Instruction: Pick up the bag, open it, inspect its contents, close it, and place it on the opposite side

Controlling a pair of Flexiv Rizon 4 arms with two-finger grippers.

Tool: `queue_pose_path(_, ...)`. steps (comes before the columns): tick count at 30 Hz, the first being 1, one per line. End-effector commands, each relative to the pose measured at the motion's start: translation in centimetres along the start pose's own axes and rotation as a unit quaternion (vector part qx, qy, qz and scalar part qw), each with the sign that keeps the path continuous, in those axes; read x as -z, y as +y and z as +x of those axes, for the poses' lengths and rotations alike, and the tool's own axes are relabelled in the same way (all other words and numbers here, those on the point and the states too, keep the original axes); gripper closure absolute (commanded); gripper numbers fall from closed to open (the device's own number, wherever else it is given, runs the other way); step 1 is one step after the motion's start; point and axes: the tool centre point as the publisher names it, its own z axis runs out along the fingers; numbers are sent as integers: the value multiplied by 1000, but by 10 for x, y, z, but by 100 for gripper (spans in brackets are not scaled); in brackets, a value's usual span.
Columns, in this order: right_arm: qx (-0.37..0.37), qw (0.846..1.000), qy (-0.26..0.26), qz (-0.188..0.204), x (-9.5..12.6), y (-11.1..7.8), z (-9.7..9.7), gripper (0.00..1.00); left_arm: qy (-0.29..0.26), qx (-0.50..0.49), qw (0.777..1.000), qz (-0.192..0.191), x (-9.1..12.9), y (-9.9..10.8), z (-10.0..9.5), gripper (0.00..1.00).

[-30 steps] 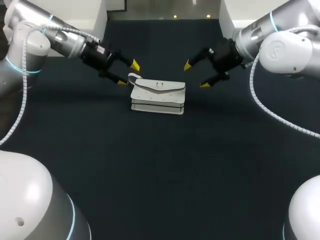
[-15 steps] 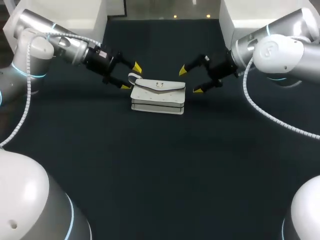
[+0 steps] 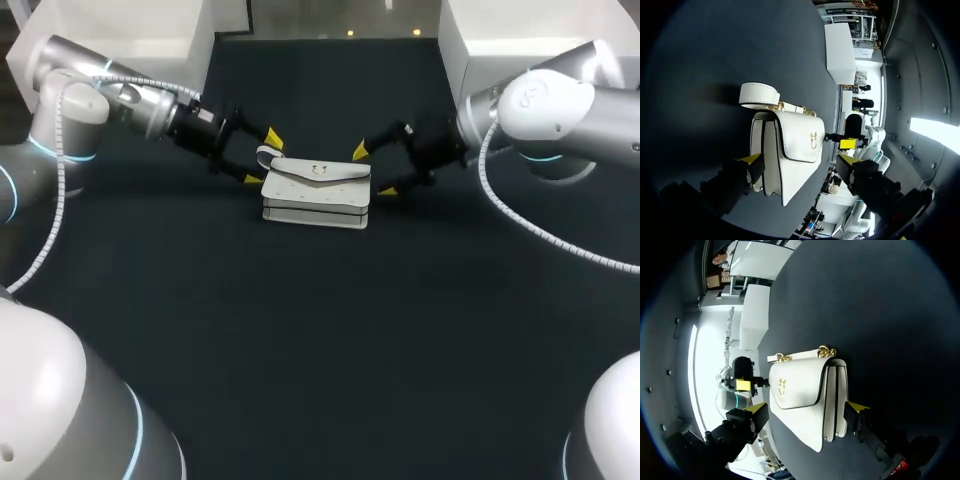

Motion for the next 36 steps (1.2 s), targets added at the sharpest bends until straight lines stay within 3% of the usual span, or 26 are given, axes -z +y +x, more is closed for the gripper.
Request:
queue_pose_path(1, 1, 1000, 20, 17, -7, 8, -3, 0, 25, 6, 999, -24, -6, -12, -9, 0)
queue_pose_path(6, 1, 999, 32, 22, -12, 6, 2, 0, 33, 13, 999, -26, -11, -15, -10, 4)
queue_pose_path(11, 3, 999, 43, 25, -14, 3, 6, 14, 40, 17, 999, -26, -12, -16, -9, 11)
queue_pose_path(15, 5, 998, 48, 28, -16, 2, 8, 26, 44, 25, 998, -28, -12, -14, -8, 23)
queue_pose_path(18, 5, 999, 45, 30, -18, 1, 8, 25, 37, 31, 999, -25, -9, -7, -5, 29)
queue_pose_path(24, 2, 998, 45, 32, -20, -1, 7, 24, 30, 31, 999, -18, -4, 2, -1, 27)
queue_pose_path(29, 2, 998, 46, 32, -23, -4, 7, 23, 41, 33, 998, -27, -11, -2, -3, 28)
queue_pose_path(35, -2, 998, 52, 31, -26, -6, 4, 23, 44, 36, 998, -38, -19, -4, -4, 41)
queue_pose_path(36, -4, 998, 52, 30, -26, -6, 3, 25, 44, 37, 998, -38, -19, -4, -4, 50)
